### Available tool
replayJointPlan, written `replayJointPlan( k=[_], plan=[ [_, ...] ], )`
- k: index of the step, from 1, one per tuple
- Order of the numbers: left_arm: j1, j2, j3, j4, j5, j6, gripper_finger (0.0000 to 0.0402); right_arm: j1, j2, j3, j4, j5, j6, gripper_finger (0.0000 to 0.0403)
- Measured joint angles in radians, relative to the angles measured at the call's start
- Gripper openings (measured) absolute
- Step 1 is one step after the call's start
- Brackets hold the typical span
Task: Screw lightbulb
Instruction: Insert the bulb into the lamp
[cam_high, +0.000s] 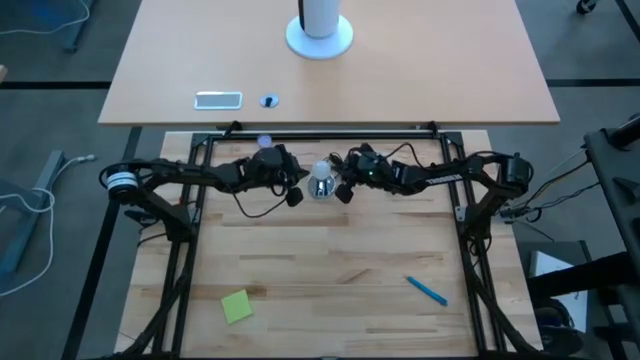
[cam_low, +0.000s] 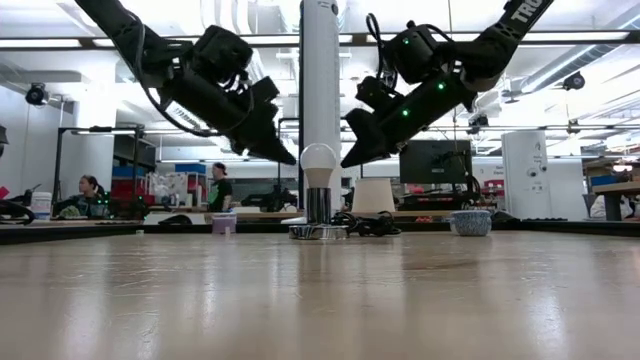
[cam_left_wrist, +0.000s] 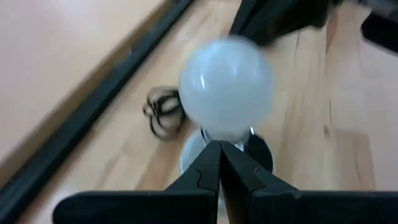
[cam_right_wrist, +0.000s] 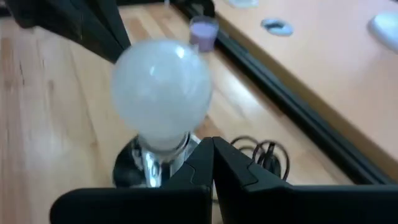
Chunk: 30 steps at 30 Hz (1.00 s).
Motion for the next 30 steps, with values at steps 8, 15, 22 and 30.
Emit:
replayJointPlan(
  k=[8, 15, 22, 30],
  plan=[
    [0.0, 0.0, 0.0, 0.056, 0.044, 0.009, 0.0, 0.005, 0.0, 0.0, 0.025, -0.049, 0.003, 0.0],
    [0.002, 0.0, 0.0, 0.055, 0.033, 0.01, 0.0, 0.022, 0.0, 0.0, 0.022, -0.088, 0.025, 0.0],
    [0.002, 0.0, 0.0, 0.055, 0.012, 0.01, 0.0, 0.043, 0.0, 0.0, 0.024, -0.099, 0.034, 0.0],
    [-0.003, -0.024, 0.0, -0.014, 0.019, 0.0, 0.0, 0.044, -0.004, 0.0, -0.039, -0.036, 0.029, 0.0]
  ],
)
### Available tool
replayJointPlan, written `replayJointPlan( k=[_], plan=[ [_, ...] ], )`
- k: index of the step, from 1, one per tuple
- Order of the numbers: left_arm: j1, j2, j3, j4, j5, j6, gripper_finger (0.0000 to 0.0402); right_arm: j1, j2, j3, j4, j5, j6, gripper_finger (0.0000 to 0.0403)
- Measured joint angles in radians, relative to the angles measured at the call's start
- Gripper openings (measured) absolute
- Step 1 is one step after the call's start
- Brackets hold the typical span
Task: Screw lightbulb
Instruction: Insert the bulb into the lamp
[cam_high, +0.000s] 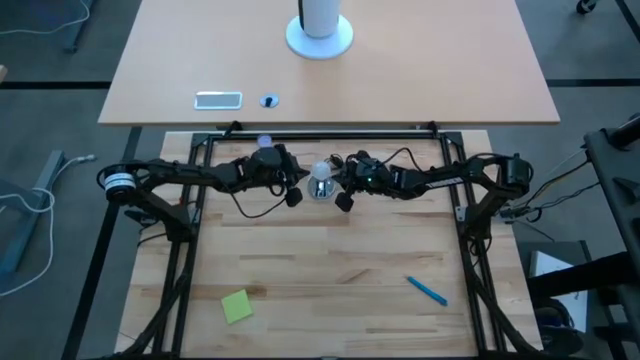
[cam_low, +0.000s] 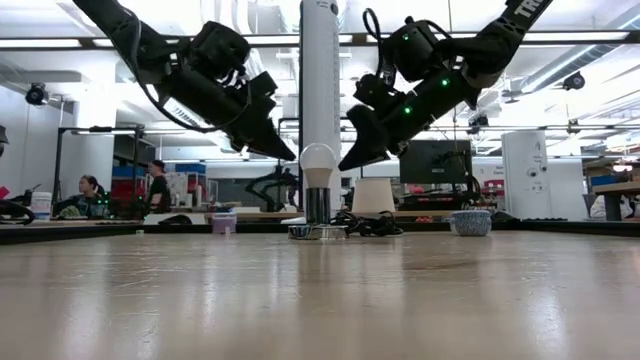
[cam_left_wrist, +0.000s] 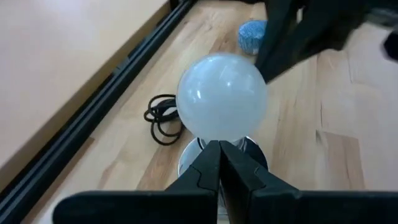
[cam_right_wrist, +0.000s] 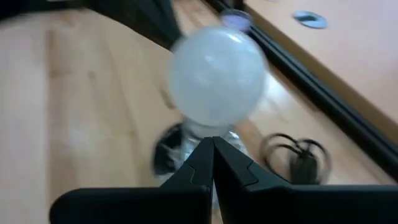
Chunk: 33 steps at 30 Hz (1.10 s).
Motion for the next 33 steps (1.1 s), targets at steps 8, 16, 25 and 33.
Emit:
replayJointPlan(
  k=[8, 16, 25, 33],
  plan=[
    [-0.001, 0.005, 0.0, 0.043, 0.03, 0.002, 0.0, -0.037, 0.001, 0.0, 0.05, 0.017, -0.042, 0.0],
    [0.003, 0.038, 0.0, 0.084, 0.015, -0.022, 0.0, -0.028, 0.001, -0.001, 0.056, -0.052, -0.038, 0.0],
    [0.002, 0.036, 0.0, 0.051, -0.023, -0.038, 0.0, -0.008, 0.002, -0.001, 0.03, -0.069, -0.023, 0.0],
    [-0.001, 0.008, 0.0, 0.03, 0.063, -0.063, 0.0, -0.027, 0.002, -0.001, -0.013, 0.031, -0.048, 0.0]
  ],
)
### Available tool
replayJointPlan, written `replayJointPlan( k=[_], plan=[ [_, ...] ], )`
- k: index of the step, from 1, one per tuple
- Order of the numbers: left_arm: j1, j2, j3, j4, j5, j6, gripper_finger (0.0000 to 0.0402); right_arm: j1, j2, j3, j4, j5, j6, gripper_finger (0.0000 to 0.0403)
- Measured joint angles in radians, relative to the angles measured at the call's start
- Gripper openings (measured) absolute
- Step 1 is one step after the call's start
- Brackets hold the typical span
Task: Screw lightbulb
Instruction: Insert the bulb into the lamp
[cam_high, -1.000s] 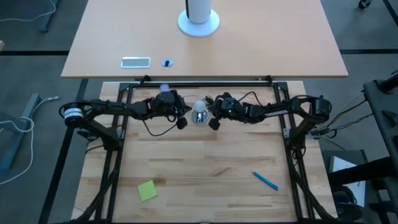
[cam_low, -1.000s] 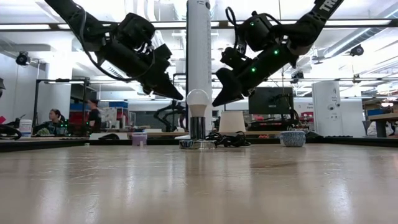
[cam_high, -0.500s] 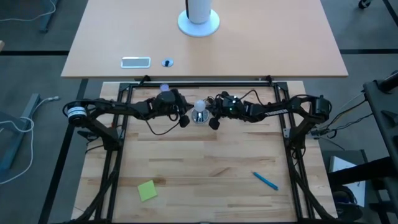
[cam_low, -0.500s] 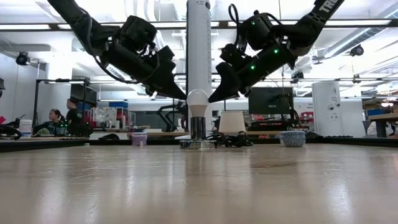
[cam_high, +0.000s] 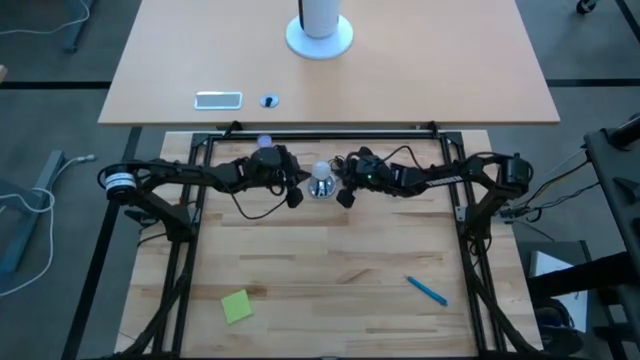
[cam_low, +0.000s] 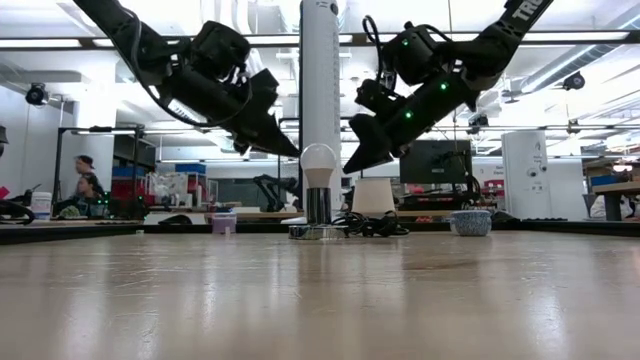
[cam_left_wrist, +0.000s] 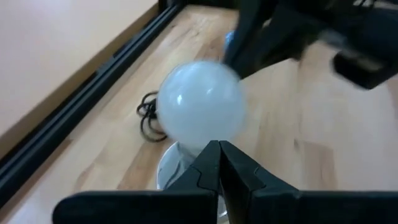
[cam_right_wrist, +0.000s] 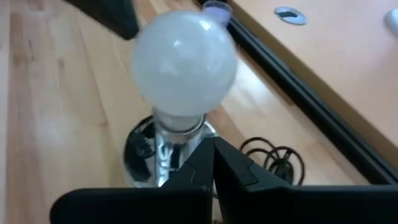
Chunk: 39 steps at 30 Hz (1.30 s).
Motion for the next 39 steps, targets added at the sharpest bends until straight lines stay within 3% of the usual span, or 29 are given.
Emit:
replayJointPlan(
  k=[13, 30, 39],
  plan=[
    [0.003, 0.015, 0.0, 0.023, -0.049, 0.02, 0.0, -0.006, 0.0, 0.0, 0.072, -0.099, -0.004, 0.0],
    [0.0, -0.028, 0.0, -0.05, -0.061, 0.018, 0.0, -0.026, -0.001, 0.0, 0.042, -0.039, -0.019, 0.0],
    [0.004, 0.009, 0.0, 0.015, -0.066, 0.038, 0.0, -0.034, 0.0, 0.0, 0.096, -0.11, -0.023, 0.0]
  ],
)
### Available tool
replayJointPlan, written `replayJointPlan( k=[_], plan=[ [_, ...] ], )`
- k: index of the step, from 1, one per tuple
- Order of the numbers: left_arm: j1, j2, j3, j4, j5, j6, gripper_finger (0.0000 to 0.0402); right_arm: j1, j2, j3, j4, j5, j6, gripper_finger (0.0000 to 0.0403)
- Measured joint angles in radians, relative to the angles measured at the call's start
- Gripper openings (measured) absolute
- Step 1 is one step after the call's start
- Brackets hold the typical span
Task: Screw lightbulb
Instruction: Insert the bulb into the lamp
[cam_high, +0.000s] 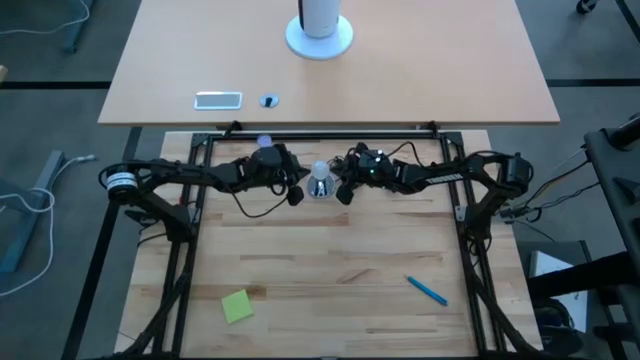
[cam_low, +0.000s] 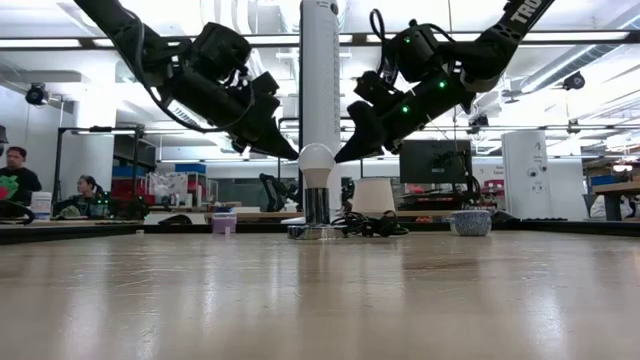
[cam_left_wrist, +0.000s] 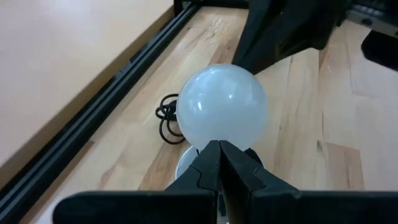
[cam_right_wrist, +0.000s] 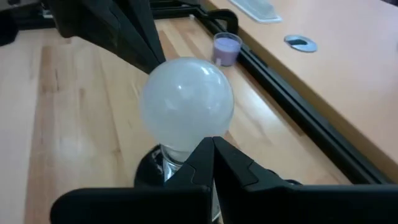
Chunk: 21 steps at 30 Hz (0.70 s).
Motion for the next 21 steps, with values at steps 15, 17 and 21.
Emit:
replayJointPlan(
  k=[15, 17, 21],
  plan=[
    [-0.002, -0.018, 0.0, -0.043, -0.044, 0.004, 0.0, 0.024, -0.002, 0.0, -0.028, -0.038, 0.058, 0.0],
    [-0.004, -0.04, 0.0, -0.07, -0.021, -0.001, 0.0, 0.024, -0.003, 0.0, -0.05, -0.015, 0.063, 0.0],
    [-0.009, -0.056, 0.0, -0.079, 0.031, 0.001, 0.0, 0.022, -0.001, 0.0, -0.048, 0.026, 0.047, 0.0]
  ],
)
